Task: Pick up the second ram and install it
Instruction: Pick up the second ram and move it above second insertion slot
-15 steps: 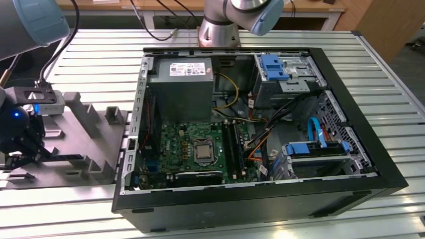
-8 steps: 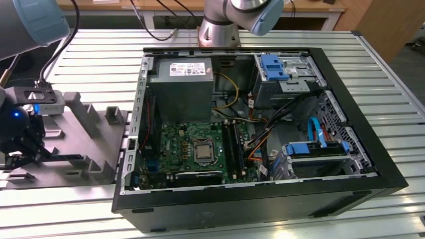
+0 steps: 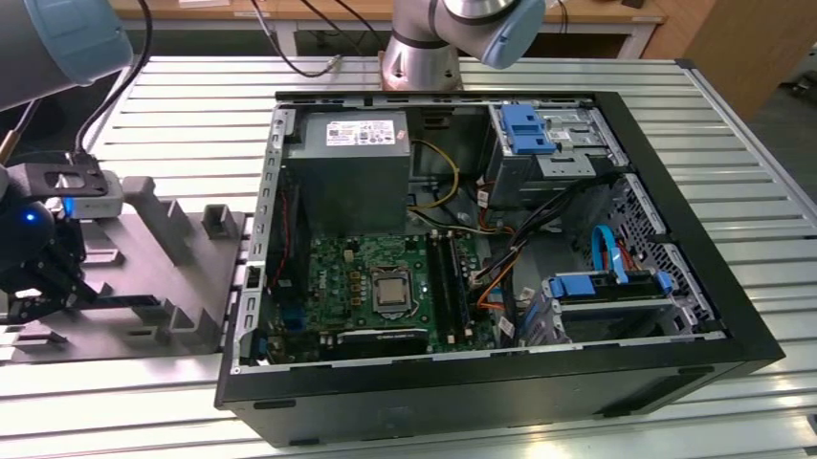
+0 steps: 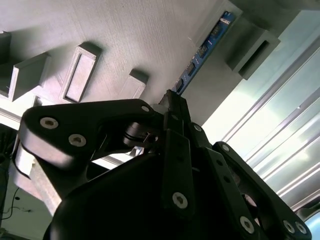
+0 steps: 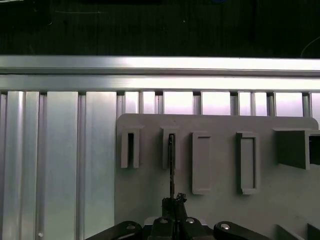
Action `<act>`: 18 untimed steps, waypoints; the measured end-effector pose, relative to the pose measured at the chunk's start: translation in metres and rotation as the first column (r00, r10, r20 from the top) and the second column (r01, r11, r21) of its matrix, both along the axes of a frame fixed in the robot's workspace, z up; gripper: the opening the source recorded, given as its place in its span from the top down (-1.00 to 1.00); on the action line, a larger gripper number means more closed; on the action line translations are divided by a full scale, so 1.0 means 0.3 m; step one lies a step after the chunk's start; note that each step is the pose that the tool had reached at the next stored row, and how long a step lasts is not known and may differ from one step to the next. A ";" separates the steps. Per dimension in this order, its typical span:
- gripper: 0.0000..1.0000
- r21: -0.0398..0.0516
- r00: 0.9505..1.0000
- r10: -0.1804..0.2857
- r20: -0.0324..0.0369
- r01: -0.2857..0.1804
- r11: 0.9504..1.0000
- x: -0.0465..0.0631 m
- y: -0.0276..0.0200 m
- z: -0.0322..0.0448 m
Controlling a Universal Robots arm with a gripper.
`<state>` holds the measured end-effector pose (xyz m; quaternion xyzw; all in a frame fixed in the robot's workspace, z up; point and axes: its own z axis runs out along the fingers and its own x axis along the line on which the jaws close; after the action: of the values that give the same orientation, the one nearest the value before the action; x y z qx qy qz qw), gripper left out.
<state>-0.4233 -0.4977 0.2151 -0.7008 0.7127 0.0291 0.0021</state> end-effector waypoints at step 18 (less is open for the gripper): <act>0.76 0.000 1.000 0.000 0.000 0.000 1.000 0.002 0.000 0.126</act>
<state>-0.4227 -0.4977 0.2530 -0.7008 0.7128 0.0292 0.0021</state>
